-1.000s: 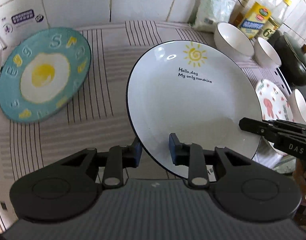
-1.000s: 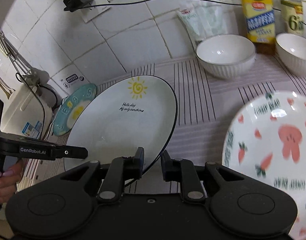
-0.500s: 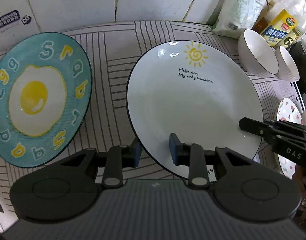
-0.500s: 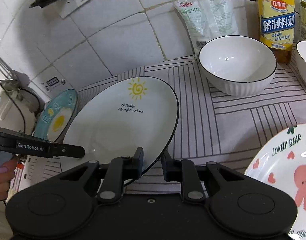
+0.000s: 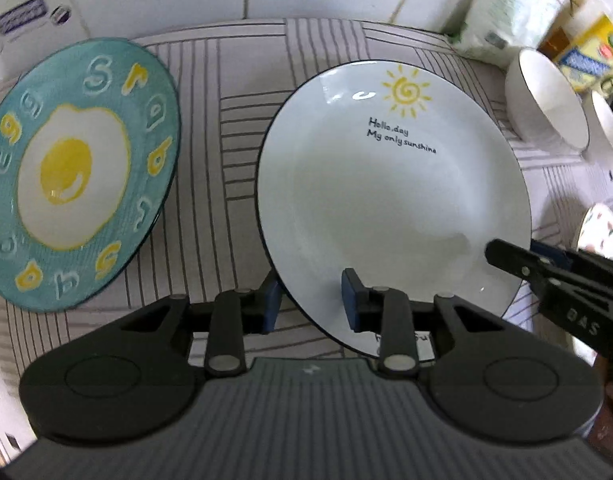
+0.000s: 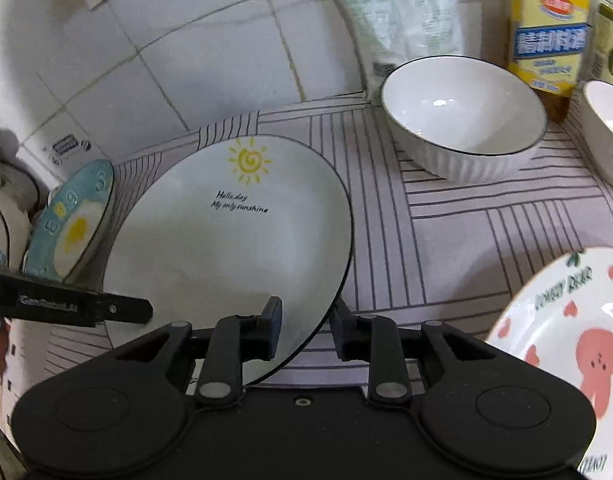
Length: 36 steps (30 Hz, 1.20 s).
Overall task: Organize plates and bowls
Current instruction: 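Lower the sun plate onto the cloth and open both grippers, then move both grippers to the pink bunny plate rim and close on it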
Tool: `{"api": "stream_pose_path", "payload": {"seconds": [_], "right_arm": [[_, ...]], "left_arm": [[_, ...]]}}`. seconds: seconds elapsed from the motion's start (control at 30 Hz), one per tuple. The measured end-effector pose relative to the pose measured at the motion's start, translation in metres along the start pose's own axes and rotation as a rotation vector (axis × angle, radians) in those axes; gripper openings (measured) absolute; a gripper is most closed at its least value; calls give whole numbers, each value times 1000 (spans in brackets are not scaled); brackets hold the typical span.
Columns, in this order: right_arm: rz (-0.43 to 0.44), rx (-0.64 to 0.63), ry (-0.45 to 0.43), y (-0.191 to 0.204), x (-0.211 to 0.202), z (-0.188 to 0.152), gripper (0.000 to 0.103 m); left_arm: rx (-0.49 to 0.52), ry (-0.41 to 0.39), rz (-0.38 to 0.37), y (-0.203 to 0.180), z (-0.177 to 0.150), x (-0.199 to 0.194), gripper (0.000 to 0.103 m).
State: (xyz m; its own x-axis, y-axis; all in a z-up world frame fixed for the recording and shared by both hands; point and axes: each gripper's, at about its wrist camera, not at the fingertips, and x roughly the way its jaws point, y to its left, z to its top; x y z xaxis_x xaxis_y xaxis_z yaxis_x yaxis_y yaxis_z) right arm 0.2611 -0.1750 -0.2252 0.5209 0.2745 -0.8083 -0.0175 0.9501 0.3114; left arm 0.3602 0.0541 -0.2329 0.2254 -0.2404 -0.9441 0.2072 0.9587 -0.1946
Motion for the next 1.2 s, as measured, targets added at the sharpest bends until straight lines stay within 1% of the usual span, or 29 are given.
{"api": "stream_pose_path", "payload": {"seconds": [0.07,0.1,0.13,0.17,0.2,0.3,0.37,0.47,0.53,0.6,0.63,0.73,0.8,0.97,1.1,1.2], "right_arm": [[7,-6,-30,0,-16,0,38],[25,-8,-55,0,-27,-1,40],[40,-9,-80,1,-39,-1,41],[49,-10,-102,2,-50,-2,45],[57,-13,-125,3,-60,-3,49],[82,-31,-199,5,-96,-9,56],[82,-44,-249,7,-119,-14,60],[74,-67,-303,6,-150,-24,62],[64,-69,-331,1,-172,-33,63],[61,-69,-349,-7,-189,-42,64],[60,-71,-355,-10,-197,-46,64],[23,-83,-376,-23,-221,-62,65],[-3,-85,-392,-35,-234,-71,65],[-55,-71,-416,-69,-262,-91,65],[-75,-83,-416,-96,-278,-105,65],[-82,-124,-395,-113,-277,-112,66]], "left_arm": [[-6,-16,-1,1,-4,-11,32],[6,-31,3,0,-6,-19,34],[19,-44,7,-2,-7,-26,35],[35,-57,12,-4,-8,-34,38],[49,-67,17,-8,-10,-42,39],[108,-105,30,-22,-16,-67,41],[151,-134,35,-34,-20,-85,42],[209,-164,19,-50,-28,-109,48],[257,-183,11,-65,-34,-123,49],[294,-196,0,-81,-39,-133,54],[313,-198,-8,-88,-42,-139,55],[344,-199,-47,-115,-49,-148,58],[366,-202,-70,-134,-54,-150,61],[421,-190,-99,-179,-69,-150,64],[451,-176,-94,-211,-79,-144,69],[452,-165,-90,-230,-83,-138,72]]}}
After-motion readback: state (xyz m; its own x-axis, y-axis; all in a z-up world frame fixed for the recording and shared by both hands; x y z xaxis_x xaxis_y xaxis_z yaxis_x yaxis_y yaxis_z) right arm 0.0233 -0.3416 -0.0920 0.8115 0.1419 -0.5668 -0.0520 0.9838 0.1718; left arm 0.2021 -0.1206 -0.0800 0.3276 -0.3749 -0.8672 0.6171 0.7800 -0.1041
